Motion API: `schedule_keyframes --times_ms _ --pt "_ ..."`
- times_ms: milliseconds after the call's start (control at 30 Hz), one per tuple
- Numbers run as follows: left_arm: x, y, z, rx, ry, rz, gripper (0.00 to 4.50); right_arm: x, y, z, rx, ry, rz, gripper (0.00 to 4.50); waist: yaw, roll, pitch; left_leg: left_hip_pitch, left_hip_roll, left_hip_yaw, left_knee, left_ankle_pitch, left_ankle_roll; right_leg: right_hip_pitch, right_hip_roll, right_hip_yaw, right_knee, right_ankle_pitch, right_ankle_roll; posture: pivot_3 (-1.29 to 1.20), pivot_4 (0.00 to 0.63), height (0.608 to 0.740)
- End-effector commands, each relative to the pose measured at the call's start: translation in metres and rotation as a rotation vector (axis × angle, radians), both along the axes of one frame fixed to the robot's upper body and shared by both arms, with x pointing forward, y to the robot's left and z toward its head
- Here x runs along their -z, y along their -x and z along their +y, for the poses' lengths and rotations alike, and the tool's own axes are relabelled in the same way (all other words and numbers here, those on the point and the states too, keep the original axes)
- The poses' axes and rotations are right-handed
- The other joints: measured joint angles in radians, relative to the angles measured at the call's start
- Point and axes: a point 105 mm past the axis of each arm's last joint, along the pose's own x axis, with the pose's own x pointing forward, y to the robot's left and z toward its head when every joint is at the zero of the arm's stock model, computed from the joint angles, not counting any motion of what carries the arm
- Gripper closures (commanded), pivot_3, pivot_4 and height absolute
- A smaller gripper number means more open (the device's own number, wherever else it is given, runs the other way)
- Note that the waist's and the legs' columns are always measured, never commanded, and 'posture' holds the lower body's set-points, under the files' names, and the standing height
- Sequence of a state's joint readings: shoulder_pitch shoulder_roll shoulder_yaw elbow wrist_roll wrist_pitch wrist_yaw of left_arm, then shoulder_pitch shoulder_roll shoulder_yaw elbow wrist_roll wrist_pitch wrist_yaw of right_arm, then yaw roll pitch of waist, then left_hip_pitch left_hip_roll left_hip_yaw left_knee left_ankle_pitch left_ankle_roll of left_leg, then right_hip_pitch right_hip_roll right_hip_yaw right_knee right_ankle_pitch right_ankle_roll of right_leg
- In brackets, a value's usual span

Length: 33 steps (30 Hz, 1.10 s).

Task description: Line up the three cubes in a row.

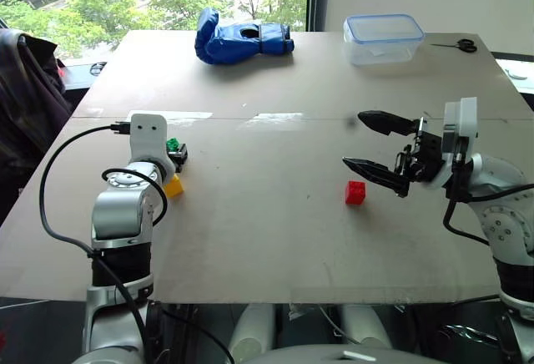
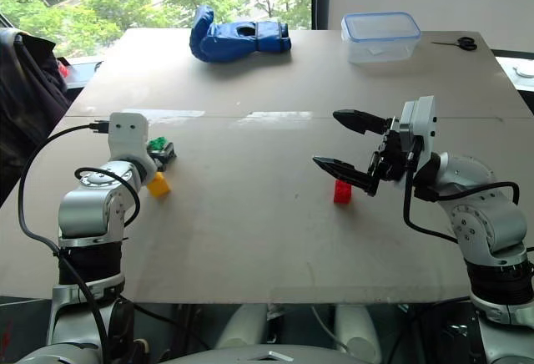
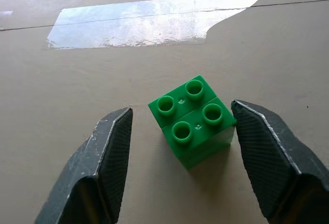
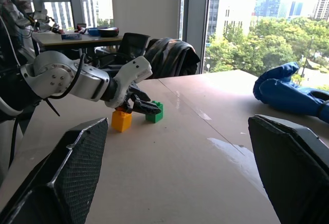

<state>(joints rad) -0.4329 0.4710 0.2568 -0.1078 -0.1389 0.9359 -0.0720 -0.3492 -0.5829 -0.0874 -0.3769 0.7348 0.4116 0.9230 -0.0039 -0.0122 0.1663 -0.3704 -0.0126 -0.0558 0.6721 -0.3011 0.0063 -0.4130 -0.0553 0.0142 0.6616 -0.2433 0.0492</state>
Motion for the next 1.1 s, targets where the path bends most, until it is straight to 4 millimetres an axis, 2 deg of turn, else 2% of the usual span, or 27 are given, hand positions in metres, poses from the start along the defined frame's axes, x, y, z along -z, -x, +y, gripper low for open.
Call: schedule_keyframes --times_ms 33,67,267,367,533,700,767,933,1100 --pt "0.008 0.0 -0.004 -0.004 0.019 0.022 3.12 -0.01 0.008 0.002 -0.016 -0.017 -0.049 0.0 0.001 0.0 0.0 0.0 0.0 0.0 0.0 0.0 0.0 0.0 0.0 0.0 0.0 0.0 0.0 0.0 0.15 0.74" --pt "0.008 0.001 -0.003 -0.015 0.02 0.022 3.33 -0.01 0.008 0.002 -0.016 -0.017 -0.049 0.0 0.0 0.001 0.0 0.0 0.0 0.0 0.0 0.0 0.0 0.0 0.0 0.0 0.0 0.0 0.0 0.0 0.15 0.74" --pt "0.009 0.003 0.0 -0.037 0.043 0.013 3.32 -0.01 0.008 0.002 -0.012 -0.02 -0.046 0.0 0.0 0.001 -0.001 0.001 0.0 0.0 0.0 0.0 0.0 0.001 0.0 0.0 0.0 0.0 0.0 0.0 0.15 0.74" --pt "-0.015 -0.006 -0.005 0.046 0.095 -0.105 3.32 -0.008 0.008 0.003 -0.007 -0.014 -0.045 0.0 0.001 0.001 -0.001 0.001 0.0 0.0 0.0 0.0 0.0 0.001 0.0 0.0 0.0 0.0 0.0 0.0 0.15 0.74" --pt "-0.063 -0.016 -0.023 0.378 0.117 -0.239 3.32 -0.01 0.007 0.002 0.006 -0.033 -0.046 0.0 -0.004 -0.002 0.001 -0.001 0.0 -0.001 0.001 0.0 -0.001 0.0 0.0 -0.002 0.0 0.0 0.0 0.0 0.15 0.74" --pt "-0.094 -0.013 -0.053 0.8 0.071 -0.233 3.32 -0.01 0.005 -0.002 0.031 -0.036 -0.05 0.0 -0.009 -0.001 0.001 -0.002 -0.001 -0.001 0.0 0.001 -0.001 -0.001 0.001 -0.002 -0.002 0.0 0.0 0.0 0.15 0.74" --pt "-0.093 -0.006 -0.072 1.005 0.012 -0.189 3.32 -0.009 0.005 -0.003 0.04 -0.039 -0.05 0.0 -0.009 -0.001 0.001 -0.003 -0.002 -0.001 0.0 0.001 -0.001 -0.001 0.001 -0.003 -0.002 0.0 0.0 0.0 0.15 0.74" --pt "-0.057 0.017 -0.122 1.465 -0.231 -0.021 3.32 0.003 0.007 -0.018 0.117 -0.024 -0.024 0.0 -0.004 -0.001 0.001 -0.004 -0.002 -0.001 0.001 0.001 -0.001 -0.001 0.001 -0.003 -0.004 0.0 0.0 0.0 0.15 0.74" --pt "-0.039 0.029 -0.157 1.696 -0.345 0.009 3.32 0.029 0.017 -0.042 0.193 0.057 0.037 0.0 -0.007 -0.001 0.001 -0.01 -0.002 -0.003 0.004 0.0 0.0 -0.004 0.002 -0.005 -0.003 0.0 0.0 0.0 0.15 0.74"
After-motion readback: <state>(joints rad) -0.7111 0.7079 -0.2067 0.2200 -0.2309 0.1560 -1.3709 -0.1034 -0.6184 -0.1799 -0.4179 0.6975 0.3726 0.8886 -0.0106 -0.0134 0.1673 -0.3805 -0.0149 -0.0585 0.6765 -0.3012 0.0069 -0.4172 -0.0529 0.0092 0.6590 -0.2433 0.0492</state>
